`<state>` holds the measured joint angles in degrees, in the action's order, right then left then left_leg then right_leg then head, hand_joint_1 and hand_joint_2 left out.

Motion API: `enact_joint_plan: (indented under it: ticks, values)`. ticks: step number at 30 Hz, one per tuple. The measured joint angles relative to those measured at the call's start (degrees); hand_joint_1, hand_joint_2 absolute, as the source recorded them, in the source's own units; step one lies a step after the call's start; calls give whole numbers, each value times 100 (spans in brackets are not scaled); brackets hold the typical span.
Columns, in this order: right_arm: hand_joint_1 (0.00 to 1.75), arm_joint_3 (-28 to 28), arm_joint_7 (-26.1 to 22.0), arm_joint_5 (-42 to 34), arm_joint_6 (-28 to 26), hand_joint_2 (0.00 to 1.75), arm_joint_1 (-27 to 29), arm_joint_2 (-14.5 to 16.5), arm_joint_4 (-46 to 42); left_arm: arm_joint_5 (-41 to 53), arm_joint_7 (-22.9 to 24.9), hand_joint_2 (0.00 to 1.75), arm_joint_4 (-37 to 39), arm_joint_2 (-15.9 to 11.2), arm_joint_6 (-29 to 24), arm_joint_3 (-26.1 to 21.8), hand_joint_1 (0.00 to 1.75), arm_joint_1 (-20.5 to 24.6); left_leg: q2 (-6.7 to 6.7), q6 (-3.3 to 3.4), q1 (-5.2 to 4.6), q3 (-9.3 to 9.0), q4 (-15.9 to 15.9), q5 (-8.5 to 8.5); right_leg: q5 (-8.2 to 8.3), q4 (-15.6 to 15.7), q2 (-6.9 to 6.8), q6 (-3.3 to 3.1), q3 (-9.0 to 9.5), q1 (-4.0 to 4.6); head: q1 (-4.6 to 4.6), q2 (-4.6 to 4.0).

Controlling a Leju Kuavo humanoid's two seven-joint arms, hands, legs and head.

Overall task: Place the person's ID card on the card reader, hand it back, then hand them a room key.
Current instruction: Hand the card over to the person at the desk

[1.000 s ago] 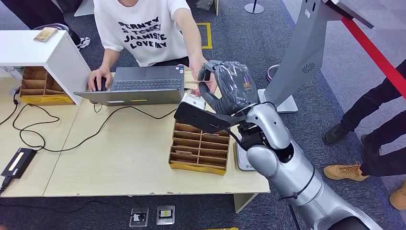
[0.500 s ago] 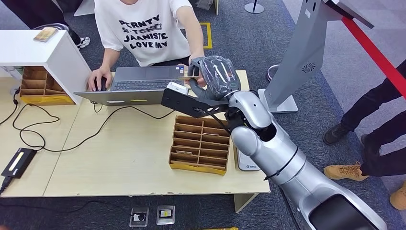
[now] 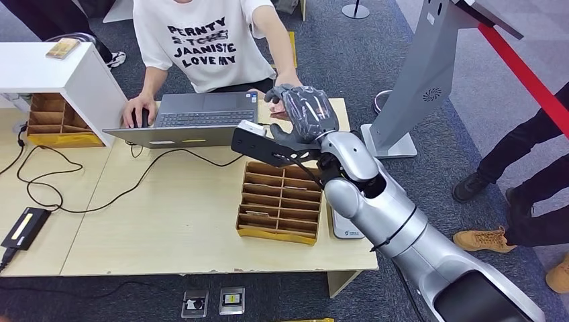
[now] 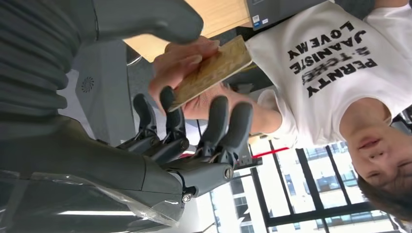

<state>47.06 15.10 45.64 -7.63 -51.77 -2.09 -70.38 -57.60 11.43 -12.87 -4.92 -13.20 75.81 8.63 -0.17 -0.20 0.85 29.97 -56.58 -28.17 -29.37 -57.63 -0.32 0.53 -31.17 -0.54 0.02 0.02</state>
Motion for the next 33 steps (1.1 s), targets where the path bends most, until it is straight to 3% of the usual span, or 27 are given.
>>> enact_joint_plan:
  ticks: [11, 20, 33]
  values:
    - [0, 32, 41, 34, -47, 175, 3, -36, 72, 3, 22, 0, 0, 0, -3, 5, 0, 7, 0, 0, 0, -1, 0, 0, 0, 0, 1, 0, 0, 0, 0, 0]
    - [0, 7, 60, 3, -454, 175, 185, -74, -90, -39, 24, 0, 0, 1, -13, 6, 0, 4, 1, 0, 0, -2, 0, 0, 0, 0, 2, 0, 0, 0, 0, 0]
    - [0, -292, -146, -301, -1612, 175, 993, -185, -1140, -231, -35, 0, 0, 0, -90, 2, 0, -70, 5, 0, 0, -5, 0, -1, 0, 1, 3, 0, 1, 0, 0, 0]
